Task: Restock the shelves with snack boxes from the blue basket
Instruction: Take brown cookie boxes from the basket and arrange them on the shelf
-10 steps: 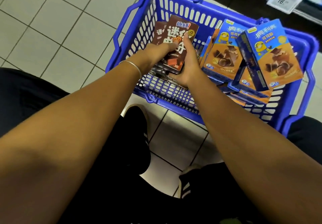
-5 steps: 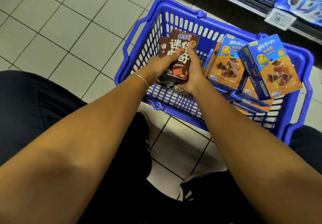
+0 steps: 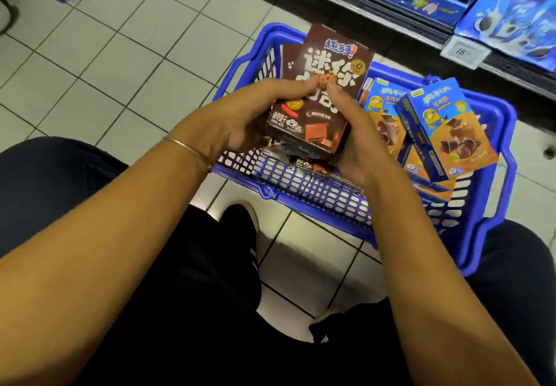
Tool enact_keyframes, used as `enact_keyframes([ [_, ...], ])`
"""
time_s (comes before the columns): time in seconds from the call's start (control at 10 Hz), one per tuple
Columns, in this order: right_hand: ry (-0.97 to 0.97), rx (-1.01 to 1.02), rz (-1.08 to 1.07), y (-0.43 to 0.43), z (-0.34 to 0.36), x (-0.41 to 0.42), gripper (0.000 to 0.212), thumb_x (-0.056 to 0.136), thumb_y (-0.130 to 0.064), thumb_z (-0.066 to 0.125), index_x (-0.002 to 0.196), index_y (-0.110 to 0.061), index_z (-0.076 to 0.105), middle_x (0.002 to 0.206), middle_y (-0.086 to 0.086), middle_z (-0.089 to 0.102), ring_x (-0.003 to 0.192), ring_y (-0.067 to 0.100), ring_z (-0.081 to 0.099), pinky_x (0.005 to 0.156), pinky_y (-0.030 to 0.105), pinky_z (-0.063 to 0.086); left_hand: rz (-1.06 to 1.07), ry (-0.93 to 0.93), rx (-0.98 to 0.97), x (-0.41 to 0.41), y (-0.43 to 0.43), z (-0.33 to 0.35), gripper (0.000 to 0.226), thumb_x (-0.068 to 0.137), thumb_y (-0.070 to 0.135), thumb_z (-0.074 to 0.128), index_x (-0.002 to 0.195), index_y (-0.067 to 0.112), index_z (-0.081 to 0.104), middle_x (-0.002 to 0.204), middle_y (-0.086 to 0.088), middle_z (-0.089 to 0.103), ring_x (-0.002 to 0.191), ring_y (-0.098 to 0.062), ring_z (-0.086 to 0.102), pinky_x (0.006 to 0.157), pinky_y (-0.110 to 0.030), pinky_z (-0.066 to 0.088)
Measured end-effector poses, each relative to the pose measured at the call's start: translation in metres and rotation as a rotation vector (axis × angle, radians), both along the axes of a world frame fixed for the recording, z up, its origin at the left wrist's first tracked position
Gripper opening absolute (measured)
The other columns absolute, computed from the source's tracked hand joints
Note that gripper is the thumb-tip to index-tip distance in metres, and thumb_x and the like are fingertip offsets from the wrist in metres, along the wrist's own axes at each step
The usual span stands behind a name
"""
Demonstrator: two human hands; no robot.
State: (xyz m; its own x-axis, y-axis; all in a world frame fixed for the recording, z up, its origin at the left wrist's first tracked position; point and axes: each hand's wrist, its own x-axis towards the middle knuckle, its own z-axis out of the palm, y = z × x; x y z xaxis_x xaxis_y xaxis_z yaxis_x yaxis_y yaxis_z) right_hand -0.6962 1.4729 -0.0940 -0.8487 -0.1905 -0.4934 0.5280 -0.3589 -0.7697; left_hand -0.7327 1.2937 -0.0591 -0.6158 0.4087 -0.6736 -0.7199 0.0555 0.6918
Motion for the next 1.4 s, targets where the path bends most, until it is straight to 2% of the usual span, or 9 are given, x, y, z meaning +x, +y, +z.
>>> enact_keyframes([
  [0.4,0.133,-0.059,0.087,0.004,0.042,-0.004,0.058,0.097,-0.052,0.055,0.142,-0.015,0.053,0.135,0.007,0.067,0.122,0.026,0.065,0.1,0.044,0.055,0.194,0.127,0.369,0.009,0.003,0.025,0.028,0.103,0.023,0.052,0.112,0.004,0.07,0.106,-0.014,0.078,0.093,-0.027,0.075,0.085,-0.039,0.061],
  [0.5,-0.01,-0.093,0.005,0.009,0.023,-0.007,0.083,0.091,-0.076,0.042,0.149,-0.017,0.046,0.142,0.012,0.06,0.125,0.031,0.062,0.107,0.054,0.047,0.296,0.087,0.422,0.01,-0.001,0.02,0.031,0.102,0.026,0.054,0.112,0.002,0.071,0.106,-0.016,0.078,0.093,-0.028,0.076,0.088,-0.043,0.061],
  [0.6,-0.216,-0.02,-0.014,-0.004,-0.02,0.006,0.079,0.094,-0.076,0.033,0.145,-0.019,0.05,0.141,0.011,0.059,0.127,0.029,0.058,0.115,0.055,0.033,0.393,0.103,0.399,0.01,-0.008,0.019,0.032,0.099,0.026,0.059,0.12,0.002,0.067,0.111,-0.016,0.077,0.097,-0.029,0.075,0.094,-0.046,0.059],
  [0.7,-0.518,0.07,0.057,-0.024,-0.057,0.02,0.064,0.098,-0.063,0.043,0.13,-0.009,0.053,0.114,0.016,0.069,0.103,0.029,0.065,0.101,0.046,0.047,0.439,0.131,0.372,0.011,-0.015,0.02,0.031,0.1,0.027,0.06,0.119,0.003,0.067,0.109,-0.015,0.078,0.096,-0.028,0.076,0.092,-0.045,0.06],
  [0.8,-0.695,0.073,-0.026,-0.033,-0.082,0.014,0.037,0.099,-0.043,0.057,0.101,-0.005,0.058,0.066,0.017,0.073,0.067,0.032,0.07,0.059,0.041,0.058,0.433,0.129,0.36,0.016,-0.016,0.019,0.035,0.1,0.028,0.06,0.124,0.003,0.065,0.113,-0.015,0.077,0.099,-0.028,0.075,0.096,-0.047,0.059],
  [0.9,-0.785,0.144,-0.122,-0.035,-0.091,0.001,0.03,0.095,-0.034,0.064,0.1,-0.006,0.055,0.092,0.02,0.07,0.081,0.038,0.062,0.077,0.051,0.053,0.415,0.111,0.36,0.022,-0.012,0.017,0.033,0.101,0.028,0.06,0.122,0.002,0.066,0.114,-0.016,0.076,0.1,-0.029,0.074,0.101,-0.048,0.057],
  [1.0,-0.661,0.306,-0.103,-0.035,-0.103,0.0,0.064,0.08,-0.002,0.08,0.135,-0.01,0.047,0.133,0.019,0.051,0.122,0.037,0.053,0.099,0.035,0.045,0.378,0.092,0.358,0.026,-0.007,0.016,0.034,0.1,0.027,0.06,0.124,0.002,0.064,0.117,-0.018,0.074,0.104,-0.032,0.071,0.106,-0.05,0.053],
  [1.1,-0.581,0.429,-0.14,-0.041,-0.116,-0.004,0.081,0.077,0.0,0.083,0.145,-0.01,0.04,0.14,0.013,0.051,0.097,0.023,0.056,0.066,0.023,0.038,0.381,0.049,0.374,0.03,-0.006,0.013,0.037,0.101,0.027,0.061,0.127,0.002,0.063,0.119,-0.019,0.073,0.106,-0.033,0.069,0.106,-0.05,0.053],
  [1.4,-0.502,0.49,-0.148,-0.056,-0.127,0.001,0.053,0.083,0.004,0.072,0.123,-0.017,0.046,0.114,0.005,0.053,0.099,0.02,0.049,0.084,0.023,0.042,0.36,0.052,0.346,0.031,-0.005,0.011,0.047,0.098,0.03,0.063,0.136,0.001,0.06,0.124,-0.019,0.071,0.105,-0.033,0.07,0.107,-0.051,0.051],
])
